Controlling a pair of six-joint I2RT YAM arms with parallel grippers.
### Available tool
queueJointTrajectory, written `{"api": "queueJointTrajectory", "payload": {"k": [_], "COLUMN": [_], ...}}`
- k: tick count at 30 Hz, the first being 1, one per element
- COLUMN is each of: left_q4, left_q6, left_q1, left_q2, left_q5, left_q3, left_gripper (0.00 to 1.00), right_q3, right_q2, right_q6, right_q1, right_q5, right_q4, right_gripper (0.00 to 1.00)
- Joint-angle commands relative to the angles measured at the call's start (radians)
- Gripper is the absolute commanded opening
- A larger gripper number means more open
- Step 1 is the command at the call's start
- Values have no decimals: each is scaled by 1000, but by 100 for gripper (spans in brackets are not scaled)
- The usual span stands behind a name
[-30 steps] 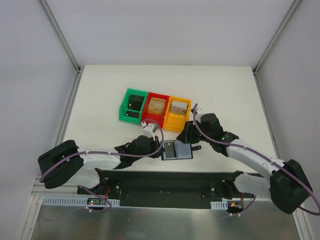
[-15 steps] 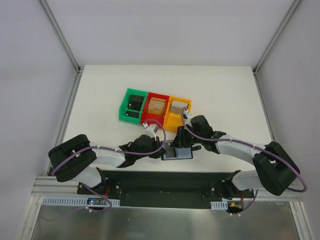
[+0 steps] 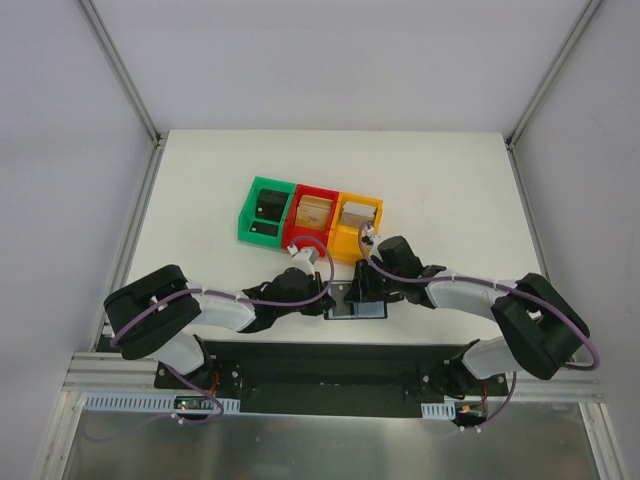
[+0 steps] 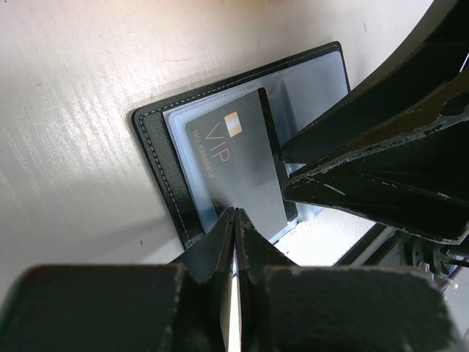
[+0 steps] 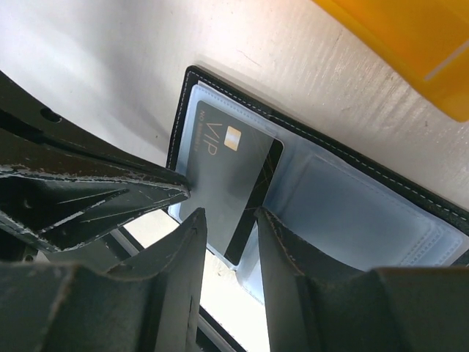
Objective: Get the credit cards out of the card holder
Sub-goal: Remove the credit card from the card holder.
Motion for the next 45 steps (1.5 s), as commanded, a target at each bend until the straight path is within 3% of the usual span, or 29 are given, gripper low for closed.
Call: {"api": "queueJointTrajectory", "payload": {"k": [1, 14, 31, 45], "left_q4": [-62, -73, -85, -87], "left_q6": [-17, -20, -24, -17], "left_q1": [16, 16, 16, 16], "left_q2": [12, 19, 44, 56], "left_q5": [-44, -42, -50, -45], "left_q3": [7, 8, 8, 14], "left_gripper": [0, 0, 0, 0], "right_q3": [-23, -61, -149, -201], "right_q2": [-8, -25, -18, 22], "right_q6": [-15, -11, 118, 218], "right_q1": [4, 0, -66, -97], "right_q5": [24, 30, -80, -154], "right_q4": [23, 38, 205, 333], "right_gripper": [36, 31, 43, 44]}}
